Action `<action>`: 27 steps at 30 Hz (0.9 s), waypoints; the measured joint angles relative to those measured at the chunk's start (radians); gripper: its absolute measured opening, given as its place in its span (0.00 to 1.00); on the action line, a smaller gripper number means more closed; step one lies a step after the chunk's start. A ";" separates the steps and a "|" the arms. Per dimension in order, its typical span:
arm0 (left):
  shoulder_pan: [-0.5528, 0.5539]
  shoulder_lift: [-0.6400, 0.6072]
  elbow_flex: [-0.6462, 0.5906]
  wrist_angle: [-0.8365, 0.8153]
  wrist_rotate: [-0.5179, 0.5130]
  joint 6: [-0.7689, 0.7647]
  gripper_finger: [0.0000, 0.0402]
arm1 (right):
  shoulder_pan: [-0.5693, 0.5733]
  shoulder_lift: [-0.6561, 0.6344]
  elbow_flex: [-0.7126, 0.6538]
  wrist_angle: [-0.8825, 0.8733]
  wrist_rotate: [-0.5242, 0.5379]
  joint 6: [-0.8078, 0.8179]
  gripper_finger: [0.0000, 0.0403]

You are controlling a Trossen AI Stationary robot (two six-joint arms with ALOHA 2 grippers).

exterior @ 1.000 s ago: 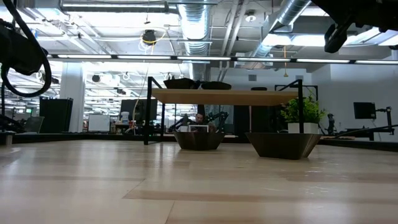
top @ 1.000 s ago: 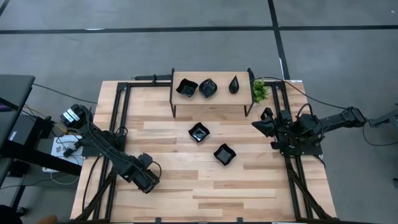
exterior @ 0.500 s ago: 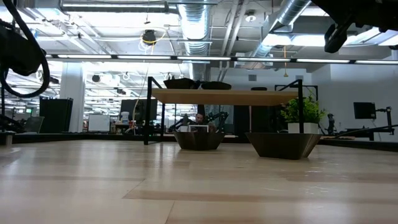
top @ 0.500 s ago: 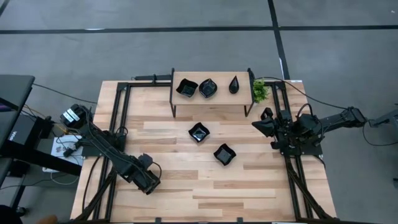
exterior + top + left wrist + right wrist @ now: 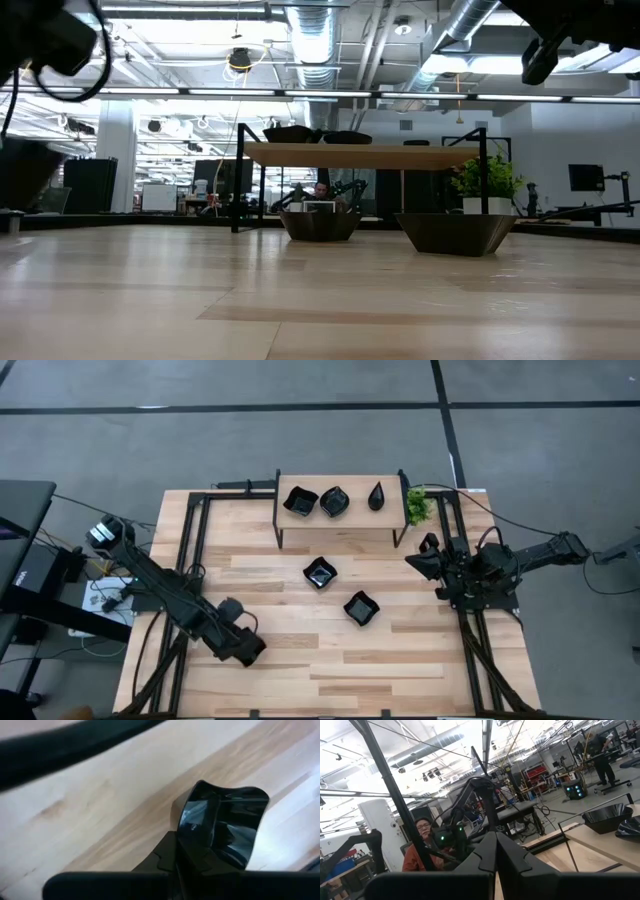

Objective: Pick & Place Mini shaped plates
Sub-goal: Stack the distorted square plate on top of the other distorted square plates on the shelf

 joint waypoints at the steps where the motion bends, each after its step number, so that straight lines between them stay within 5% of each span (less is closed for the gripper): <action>1: 0.010 -0.015 0.000 0.000 -0.019 0.000 0.01 | 0.000 0.000 0.000 0.000 0.000 0.000 0.00; 12: 0.185 -0.145 0.000 0.035 -0.104 0.206 0.01 | 0.000 0.000 0.000 0.000 0.000 0.000 0.00; 27: 0.555 -0.199 0.072 0.368 -0.130 0.582 0.01 | 0.000 0.000 0.000 0.000 0.004 0.000 0.00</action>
